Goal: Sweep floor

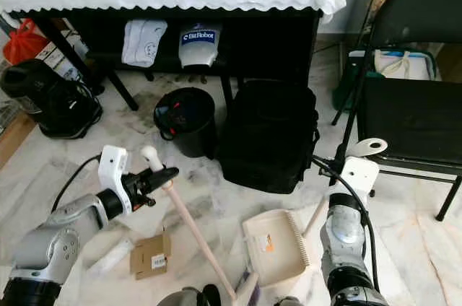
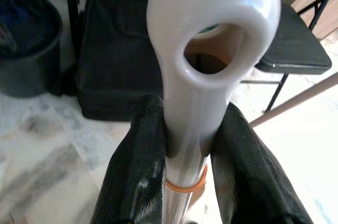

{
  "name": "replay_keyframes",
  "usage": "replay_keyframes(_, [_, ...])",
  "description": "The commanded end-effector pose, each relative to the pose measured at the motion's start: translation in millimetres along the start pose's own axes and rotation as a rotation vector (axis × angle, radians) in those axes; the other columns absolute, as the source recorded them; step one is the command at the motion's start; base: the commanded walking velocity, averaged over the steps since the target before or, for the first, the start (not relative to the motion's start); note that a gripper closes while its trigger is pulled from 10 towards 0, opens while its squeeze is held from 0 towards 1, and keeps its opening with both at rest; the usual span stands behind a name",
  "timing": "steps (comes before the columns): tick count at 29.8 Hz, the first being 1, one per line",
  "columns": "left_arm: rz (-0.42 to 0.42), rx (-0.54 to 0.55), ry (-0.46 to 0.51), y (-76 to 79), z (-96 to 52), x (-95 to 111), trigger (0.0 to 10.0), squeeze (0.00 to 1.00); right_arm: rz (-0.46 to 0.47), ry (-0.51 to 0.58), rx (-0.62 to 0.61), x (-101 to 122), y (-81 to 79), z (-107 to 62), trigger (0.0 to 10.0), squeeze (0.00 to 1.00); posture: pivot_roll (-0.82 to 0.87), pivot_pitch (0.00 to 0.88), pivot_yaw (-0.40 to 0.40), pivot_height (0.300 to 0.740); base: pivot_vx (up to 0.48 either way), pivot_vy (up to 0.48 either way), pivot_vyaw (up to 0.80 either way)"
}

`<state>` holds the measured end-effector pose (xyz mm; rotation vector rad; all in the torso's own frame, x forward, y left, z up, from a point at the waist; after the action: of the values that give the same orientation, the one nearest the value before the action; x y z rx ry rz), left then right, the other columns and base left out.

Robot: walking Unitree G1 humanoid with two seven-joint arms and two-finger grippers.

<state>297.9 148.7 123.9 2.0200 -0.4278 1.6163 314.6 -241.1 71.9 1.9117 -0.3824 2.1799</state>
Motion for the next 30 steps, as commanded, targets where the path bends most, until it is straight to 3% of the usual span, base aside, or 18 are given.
replay_keyframes(1, [0.006, 0.033, 0.034, -6.7, -3.7, 4.8, 10.0, 0.0, -0.016, -0.068, 0.048, -13.4, -10.6, -8.0, 10.0, 0.0, 0.16, 0.159, 0.155, 0.74, 0.0, 0.0, 0.0])
replay_keyframes(2, [0.01, 0.046, 0.047, -8.1, -3.5, 7.3, 10.0, 0.0, -0.075, -0.116, 0.117, -21.9, -20.5, -12.9, 10.0, 0.0, 0.16, 0.16, 0.155, 0.74, 0.0, 0.0, 0.0])
replay_keyframes(4, [0.009, 0.047, 0.047, -8.1, -4.3, 7.1, 10.0, 0.0, -0.094, -0.144, 0.138, -26.8, -25.0, -15.9, 10.0, 0.0, 0.16, 0.158, 0.153, 0.74, 0.0, 0.0, 0.0])
replay_keyframes(16, [-0.028, 0.003, 0.036, 0.0, -6.5, 2.9, 10.0, 0.0, -0.088, -0.161, 0.134, -28.2, -29.4, -14.7, 10.0, 0.0, 0.17, 0.158, 0.154, 0.74, 0.0, 0.0, 0.0])
replay_keyframes(24, [-0.089, -0.069, 0.068, 12.9, -2.4, 8.1, 10.0, 0.0, -0.101, -0.158, 0.117, -25.5, -29.5, -10.5, 10.0, 0.0, 0.19, 0.157, 0.154, 0.74, 0.0, 0.0, 0.0])
replay_keyframes(30, [-0.195, -0.136, 0.152, 17.9, -6.0, 27.0, 10.0, 0.0, -0.104, -0.176, 0.121, -28.6, -32.0, -12.2, 10.0, 0.0, 0.2, 0.154, 0.157, 0.74, 0.0, 0.0, 0.0])
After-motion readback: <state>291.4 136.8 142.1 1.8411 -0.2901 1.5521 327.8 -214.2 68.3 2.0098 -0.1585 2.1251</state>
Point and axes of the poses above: a point about 5 cm out from each wrist's last joint towards the gripper, its own z axis pointing out of the wrist towards the gripper, its own x axis along the axis of the wrist's last joint, y = z × x, the point moved 1 cm from there along z, pointing out of the wrist towards the gripper, and after that the axes turned 5 degrees about z, right-handed, at the moved point
